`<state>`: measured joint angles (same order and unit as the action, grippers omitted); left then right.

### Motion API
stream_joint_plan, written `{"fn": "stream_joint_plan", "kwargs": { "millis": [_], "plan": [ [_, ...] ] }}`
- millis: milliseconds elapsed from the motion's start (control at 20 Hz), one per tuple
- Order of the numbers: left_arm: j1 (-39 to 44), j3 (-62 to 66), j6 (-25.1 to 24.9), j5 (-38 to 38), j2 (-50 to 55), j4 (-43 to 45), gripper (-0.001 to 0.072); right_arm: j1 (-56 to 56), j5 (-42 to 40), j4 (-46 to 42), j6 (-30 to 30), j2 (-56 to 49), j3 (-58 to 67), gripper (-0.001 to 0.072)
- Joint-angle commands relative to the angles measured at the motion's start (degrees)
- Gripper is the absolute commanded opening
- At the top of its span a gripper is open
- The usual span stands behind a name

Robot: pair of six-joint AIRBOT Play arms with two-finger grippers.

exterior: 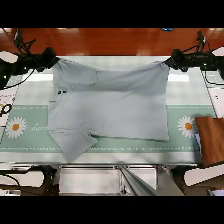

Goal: Fold the shirts.

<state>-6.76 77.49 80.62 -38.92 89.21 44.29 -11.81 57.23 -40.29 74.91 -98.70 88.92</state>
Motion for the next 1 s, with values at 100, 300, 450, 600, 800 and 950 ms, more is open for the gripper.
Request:
{"fn": "stream_joint_plan", "kwargs": {
  "millis": [100, 300, 450, 600, 800, 950],
  "plan": [
    [-5.0, 5.3, -2.1, -17.1, 1.8, 0.3, 0.0017, -2.2, 14.9, 0.1, -1.3, -2.3, 1.9, 0.002],
    [-8.7, 4.2, -3.5, -30.6, 1.5, 6.4, 0.0017, -3.6, 25.6, -10.5, -0.3, -2.3, 1.3, 0.002],
    [-7.4, -1.9, -4.5, -35.3, 1.5, 13.5, 0.0017, -3.6, 25.7, -10.9, -0.2, -2.3, -2.9, 0.002],
    [-7.8, -6.6, -5.1, -35.0, 1.5, 16.0, 0.0017, -2.4, 25.7, -11.3, -1.9, -2.3, -7.3, 0.002],
    [-7.8, -8.2, -4.0, -36.0, 1.9, 15.9, 0.0091, -0.1, 20.8, -15.3, 1.5, -2.3, -10.0, 0.0168],
    [-8.3, -6.3, -4.3, -41.6, 1.3, 16.9, 0.0512, -0.9, 21.4, -15.7, 3.4, -0.6, -10.0, 0.0417]
  ]
}}
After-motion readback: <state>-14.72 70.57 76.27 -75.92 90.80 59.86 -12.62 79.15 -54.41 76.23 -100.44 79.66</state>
